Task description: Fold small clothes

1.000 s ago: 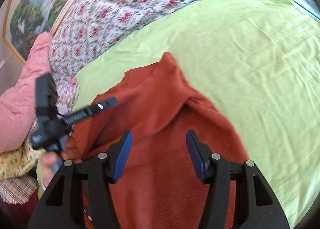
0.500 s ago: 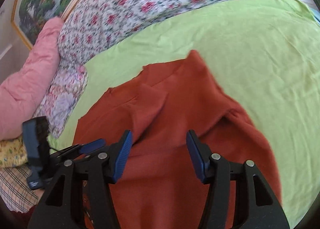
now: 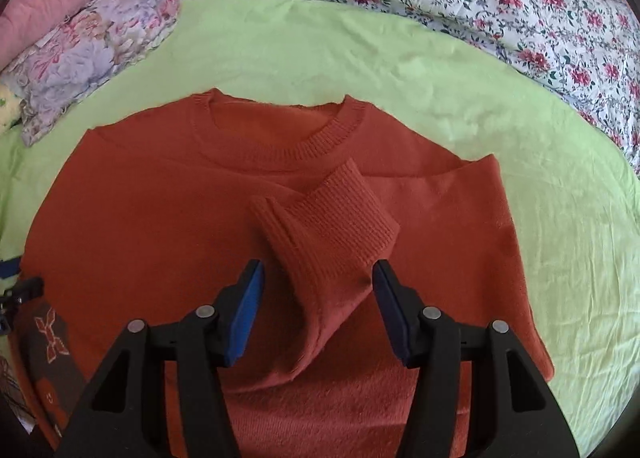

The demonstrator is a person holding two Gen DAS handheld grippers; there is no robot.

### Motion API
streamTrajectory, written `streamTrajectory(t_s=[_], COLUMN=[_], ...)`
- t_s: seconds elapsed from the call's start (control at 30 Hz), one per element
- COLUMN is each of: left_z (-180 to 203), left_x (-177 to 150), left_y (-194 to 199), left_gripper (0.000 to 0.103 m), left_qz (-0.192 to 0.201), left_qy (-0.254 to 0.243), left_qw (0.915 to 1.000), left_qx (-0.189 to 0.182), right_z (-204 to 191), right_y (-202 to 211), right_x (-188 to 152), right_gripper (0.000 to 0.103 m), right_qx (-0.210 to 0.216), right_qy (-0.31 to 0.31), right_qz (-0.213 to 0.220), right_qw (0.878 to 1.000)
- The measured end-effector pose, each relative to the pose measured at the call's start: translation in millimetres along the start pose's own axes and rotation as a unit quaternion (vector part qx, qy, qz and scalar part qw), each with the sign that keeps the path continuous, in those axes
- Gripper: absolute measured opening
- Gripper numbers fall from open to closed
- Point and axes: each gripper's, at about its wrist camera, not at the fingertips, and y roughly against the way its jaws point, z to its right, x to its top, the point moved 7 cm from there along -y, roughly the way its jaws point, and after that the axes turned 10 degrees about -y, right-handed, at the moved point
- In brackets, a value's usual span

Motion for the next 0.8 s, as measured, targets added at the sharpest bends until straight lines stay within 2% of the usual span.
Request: streamTrajectory(t_s=[0.07,0.13,0.23,0.33,0.37,0.4,0.57,0.67,0.73,0.8], left_z=[4,5,4,-7,-10,-12,-14,-21,-26,-30], left_x=[1,0,0,6,8,9,8,5,4,5], left_y=[0,-3,-7,-10,-10,-10,-7,-5,-6,-5], left_gripper=[0.058,0.058,0.059,0.057,0.056,0.055,0.055,0.055,0.055,0.055], left_qz=[0.0,-0.003,-0.003,-0.004,-0.004,-0.004,0.0,0.001,-0.003,-0.004], left_qy=[-0.009,-0.016,-0.017,0.015,0.028,0.039,0.048,0.067,0.078,0.086], left_qw=[1.0,0.9999,0.9998,0.9996,0.9993,0.9989,0.998,0.9971,0.9966,0.9962], left_qx=[0.003,0.006,0.01,0.022,0.024,0.026,0.043,0.037,0.024,0.016], right_z=[8,19,37,50,61,72,103,110,110,111], right_y=[1,3,12,40,50,53,17,9,14,17], right_x=[0,1,7,25,31,32,1,-11,-9,-6], right_gripper=[0.022,0.013,0.011,0.01,0.01,0.01,0.01,0.01,0.01,0.01], right_qx=[0.008,0.023,0.052,0.121,0.123,0.108,0.111,0.118,0.113,0.086], right_qy=[-0.016,-0.046,-0.094,-0.143,-0.163,-0.178,-0.237,-0.259,-0.256,-0.242], right_qz=[0.004,0.011,0.026,0.076,0.095,0.104,0.039,0.025,0.038,0.043], right_qw=[1.0,0.999,0.994,0.979,0.974,0.973,0.964,0.958,0.959,0.965])
